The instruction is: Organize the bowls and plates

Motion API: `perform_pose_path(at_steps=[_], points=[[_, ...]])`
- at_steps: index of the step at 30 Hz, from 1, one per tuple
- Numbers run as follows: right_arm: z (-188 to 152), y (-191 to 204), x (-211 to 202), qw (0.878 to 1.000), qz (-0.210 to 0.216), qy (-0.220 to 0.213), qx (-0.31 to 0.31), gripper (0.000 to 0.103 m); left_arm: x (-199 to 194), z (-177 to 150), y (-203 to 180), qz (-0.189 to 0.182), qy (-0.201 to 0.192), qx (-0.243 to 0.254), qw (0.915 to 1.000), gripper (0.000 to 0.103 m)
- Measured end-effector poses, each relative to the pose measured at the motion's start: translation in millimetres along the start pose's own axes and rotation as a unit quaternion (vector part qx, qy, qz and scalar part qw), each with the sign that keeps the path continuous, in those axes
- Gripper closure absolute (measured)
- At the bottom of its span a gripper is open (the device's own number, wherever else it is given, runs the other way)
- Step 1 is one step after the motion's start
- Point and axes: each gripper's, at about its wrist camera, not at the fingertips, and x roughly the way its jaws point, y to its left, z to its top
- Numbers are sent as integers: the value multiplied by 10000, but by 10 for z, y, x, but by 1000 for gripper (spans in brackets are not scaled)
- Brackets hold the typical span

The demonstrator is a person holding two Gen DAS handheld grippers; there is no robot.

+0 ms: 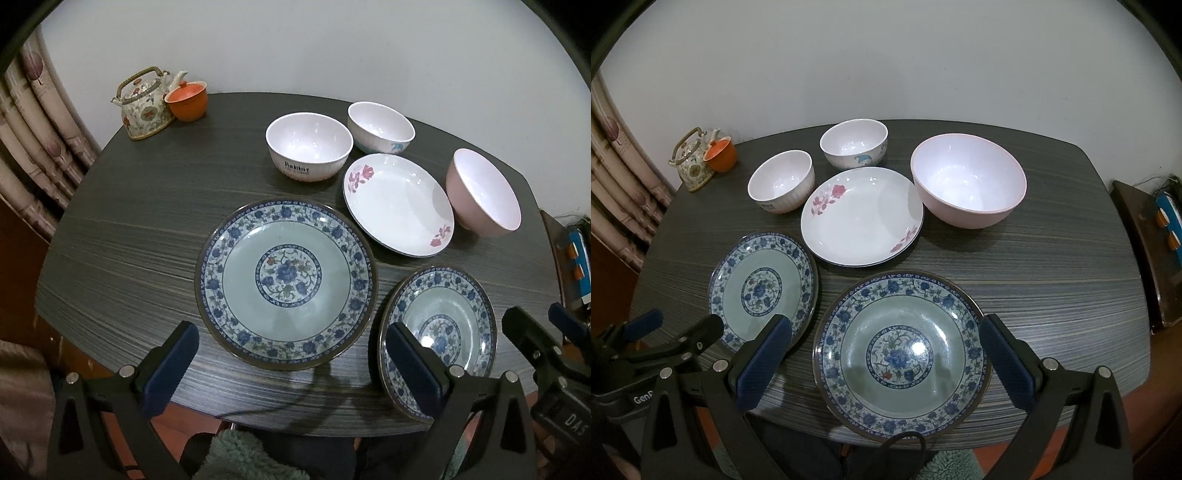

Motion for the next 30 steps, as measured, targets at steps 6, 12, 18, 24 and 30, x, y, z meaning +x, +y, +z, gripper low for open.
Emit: perform_pose_path(at_steps=[6,12,18,24,30], points=[[-16,4,16,10000,8,14,-17,3,11,-13,-2,1,17,-1,10000,0],[-17,14,17,10000,7,10,-24,3,-5,-8,4,-39,7,-16,10000,0],[-51,41,39,10000,0,28,-26,3,-4,-7,22,-39,1,-42,10000,0],[-51,41,39,10000,-5,67,-19,3,14,-13,51,-35,4,-67,10000,0],[-63,27,54,9999,104,114,23,7,32,11,159,-88,-19,-163,9998,0]])
